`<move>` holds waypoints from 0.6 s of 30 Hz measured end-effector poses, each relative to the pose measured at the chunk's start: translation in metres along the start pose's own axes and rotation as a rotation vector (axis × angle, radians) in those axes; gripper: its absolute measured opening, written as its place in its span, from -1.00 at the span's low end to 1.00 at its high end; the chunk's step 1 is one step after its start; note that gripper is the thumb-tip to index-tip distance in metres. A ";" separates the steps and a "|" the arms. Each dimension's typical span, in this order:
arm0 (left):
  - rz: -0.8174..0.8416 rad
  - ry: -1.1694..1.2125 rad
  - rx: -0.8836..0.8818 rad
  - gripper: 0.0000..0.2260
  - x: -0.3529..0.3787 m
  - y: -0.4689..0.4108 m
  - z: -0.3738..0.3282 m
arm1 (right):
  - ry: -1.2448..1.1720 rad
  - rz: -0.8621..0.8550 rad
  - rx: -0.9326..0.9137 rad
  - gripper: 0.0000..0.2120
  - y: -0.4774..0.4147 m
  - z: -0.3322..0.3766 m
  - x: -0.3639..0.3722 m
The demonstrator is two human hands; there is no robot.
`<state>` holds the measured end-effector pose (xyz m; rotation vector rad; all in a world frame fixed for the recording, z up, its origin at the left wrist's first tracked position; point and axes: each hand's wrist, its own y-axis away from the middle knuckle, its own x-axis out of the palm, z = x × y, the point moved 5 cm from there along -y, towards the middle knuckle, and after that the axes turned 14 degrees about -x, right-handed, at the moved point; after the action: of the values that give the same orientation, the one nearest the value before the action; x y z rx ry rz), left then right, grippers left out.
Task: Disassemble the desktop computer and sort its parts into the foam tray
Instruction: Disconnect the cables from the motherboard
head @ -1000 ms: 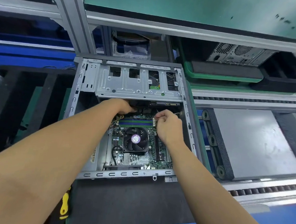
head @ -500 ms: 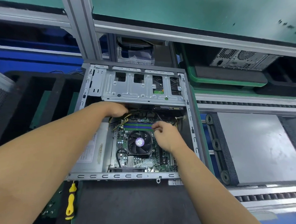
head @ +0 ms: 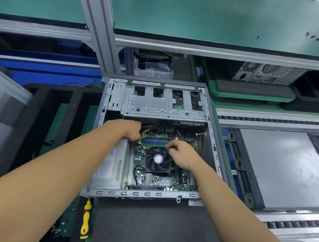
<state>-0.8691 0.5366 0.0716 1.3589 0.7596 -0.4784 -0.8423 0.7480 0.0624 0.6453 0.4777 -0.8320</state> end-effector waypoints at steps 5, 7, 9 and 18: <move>-0.045 -0.005 -0.002 -0.66 -0.005 0.002 -0.001 | 0.028 -0.037 0.005 -0.76 0.001 0.009 0.000; -0.040 0.005 0.003 -0.55 -0.003 0.000 -0.003 | 0.059 -0.067 -0.019 -0.76 0.000 0.016 0.000; -0.055 -0.026 0.015 -0.53 0.000 -0.004 -0.003 | 0.065 -0.076 -0.053 -0.76 -0.001 0.022 0.002; -0.138 -0.134 -0.045 -0.53 -0.001 -0.014 -0.010 | 0.031 -0.050 -0.057 -0.82 -0.007 0.011 0.005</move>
<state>-0.8814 0.5438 0.0624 1.2247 0.7522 -0.6515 -0.8429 0.7345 0.0647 0.5960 0.5455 -0.8534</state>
